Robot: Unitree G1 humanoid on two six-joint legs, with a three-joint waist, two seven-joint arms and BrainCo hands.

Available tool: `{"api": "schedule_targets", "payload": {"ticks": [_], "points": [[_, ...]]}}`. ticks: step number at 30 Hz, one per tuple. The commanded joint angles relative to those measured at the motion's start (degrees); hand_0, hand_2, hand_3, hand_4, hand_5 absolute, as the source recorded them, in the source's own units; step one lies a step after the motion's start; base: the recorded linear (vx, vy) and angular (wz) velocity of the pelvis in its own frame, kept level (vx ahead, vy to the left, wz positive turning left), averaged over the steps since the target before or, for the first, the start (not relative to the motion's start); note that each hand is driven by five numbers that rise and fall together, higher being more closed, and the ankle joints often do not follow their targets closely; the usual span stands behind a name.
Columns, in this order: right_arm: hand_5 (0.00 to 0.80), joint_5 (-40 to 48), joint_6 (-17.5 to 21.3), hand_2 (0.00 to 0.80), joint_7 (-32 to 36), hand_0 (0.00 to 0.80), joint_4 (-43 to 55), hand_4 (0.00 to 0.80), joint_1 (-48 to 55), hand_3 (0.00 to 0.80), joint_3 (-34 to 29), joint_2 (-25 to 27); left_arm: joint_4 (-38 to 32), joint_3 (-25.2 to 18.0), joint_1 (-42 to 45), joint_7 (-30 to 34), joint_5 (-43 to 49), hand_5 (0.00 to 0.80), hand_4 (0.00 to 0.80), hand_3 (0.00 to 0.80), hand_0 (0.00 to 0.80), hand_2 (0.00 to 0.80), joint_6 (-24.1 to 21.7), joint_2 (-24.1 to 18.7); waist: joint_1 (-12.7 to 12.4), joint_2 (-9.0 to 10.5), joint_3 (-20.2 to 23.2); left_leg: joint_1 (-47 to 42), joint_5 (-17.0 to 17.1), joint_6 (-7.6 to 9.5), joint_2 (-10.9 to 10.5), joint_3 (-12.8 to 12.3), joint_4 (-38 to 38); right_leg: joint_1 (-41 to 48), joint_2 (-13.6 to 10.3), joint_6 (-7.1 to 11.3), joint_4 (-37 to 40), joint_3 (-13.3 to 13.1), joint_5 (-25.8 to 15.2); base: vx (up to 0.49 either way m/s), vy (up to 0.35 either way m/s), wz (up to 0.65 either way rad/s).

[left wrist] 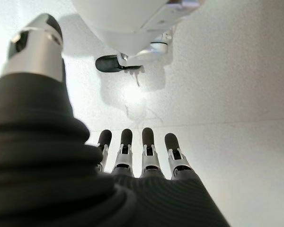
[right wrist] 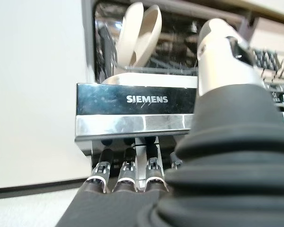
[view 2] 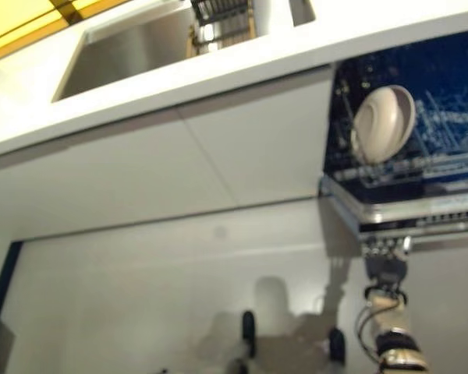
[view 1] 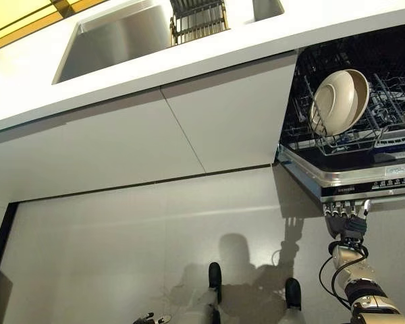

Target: Take plates into dishwasher

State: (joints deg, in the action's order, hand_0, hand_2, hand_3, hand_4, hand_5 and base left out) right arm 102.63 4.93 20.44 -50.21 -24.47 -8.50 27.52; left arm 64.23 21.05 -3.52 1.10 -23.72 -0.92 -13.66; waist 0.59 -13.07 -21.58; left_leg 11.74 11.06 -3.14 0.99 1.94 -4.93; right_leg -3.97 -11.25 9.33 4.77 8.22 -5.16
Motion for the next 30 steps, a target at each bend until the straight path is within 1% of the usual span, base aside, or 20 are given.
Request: {"api": "schedule_targets", "payload": {"ticks": [1,8,10,14,20,26,30], "points": [[0.000,-2.66,-0.32,0.000,3.01,0.000,5.56,0.000,-20.33,0.000,-0.01,7.20,4.29,2.32,-2.13,-0.89,0.88,0.000,0.000,0.000,0.000,0.000,-0.76,-2.56,-4.39,3.93,7.38,-3.11,-4.66,0.63,-1.90,-1.24,-0.07,-4.60,1.12,-3.60,-6.94,3.14,2.07,0.027,-0.040,0.11],[0.000,-3.88,-1.03,0.000,1.28,0.000,3.75,0.000,-18.03,0.000,-0.76,6.84,4.91,1.57,-1.71,-1.26,1.53,0.000,0.000,0.000,0.000,0.000,-0.60,-2.74,-4.48,5.16,8.08,-3.56,-4.89,0.65,-1.57,-1.13,-0.07,-3.57,1.34,-3.57,-6.22,3.40,1.79,0.012,-0.023,0.07],[0.000,-5.30,-2.57,0.000,0.64,0.000,2.62,0.000,-16.11,0.000,-0.94,6.31,5.81,1.10,-1.67,-1.77,2.01,0.000,0.000,0.000,0.000,0.000,-0.63,-2.75,-4.29,5.93,8.49,-4.20,-5.08,0.60,-1.31,-1.12,-0.07,-2.81,1.38,-3.53,-5.94,3.40,1.63,0.044,-0.025,0.08],[0.000,-5.18,-3.52,0.000,1.76,0.000,0.96,0.000,-13.68,0.000,-1.58,6.36,6.58,0.35,-1.62,-2.45,2.77,0.000,0.000,0.000,0.000,0.000,-0.77,-3.07,-4.11,6.70,8.97,-5.38,-5.47,0.68,-1.01,-1.30,-0.07,-1.76,1.44,-3.60,-6.00,3.42,1.73,0.048,-0.019,0.05],[0.000,-5.34,-3.88,0.000,2.05,0.000,0.28,0.000,-12.95,0.000,-1.93,6.78,6.91,0.01,-2.00,-2.37,2.86,0.000,0.000,0.000,0.000,0.000,-0.38,-3.49,-3.89,7.08,9.44,-6.01,-5.59,0.61,-0.91,-1.15,-0.07,-0.82,1.65,-3.57,-5.55,3.33,1.68,0.009,-0.004,0.02],[0.000,-6.69,-4.30,0.000,0.72,0.000,0.50,0.000,-11.99,0.000,-2.21,6.69,7.07,-0.43,-1.18,-2.03,3.31,0.000,0.000,0.000,0.000,0.000,-0.71,-3.63,-3.99,7.66,10.09,-6.64,-5.79,0.54,-0.78,-0.96,-0.07,0.19,1.76,-3.51,-4.96,3.40,1.56,0.000,0.000,0.00],[0.000,-10.89,-4.49,0.000,-1.41,0.000,-0.10,0.000,-10.54,0.000,-2.18,5.95,7.50,-0.98,-0.77,-2.15,3.60,0.000,0.000,0.000,0.000,0.000,-0.94,-3.61,-4.04,8.38,10.99,-7.38,-6.10,0.52,-0.61,-0.77,-0.07,1.19,1.94,-3.46,-4.37,3.29,1.45,0.025,-0.008,0.00]]}}
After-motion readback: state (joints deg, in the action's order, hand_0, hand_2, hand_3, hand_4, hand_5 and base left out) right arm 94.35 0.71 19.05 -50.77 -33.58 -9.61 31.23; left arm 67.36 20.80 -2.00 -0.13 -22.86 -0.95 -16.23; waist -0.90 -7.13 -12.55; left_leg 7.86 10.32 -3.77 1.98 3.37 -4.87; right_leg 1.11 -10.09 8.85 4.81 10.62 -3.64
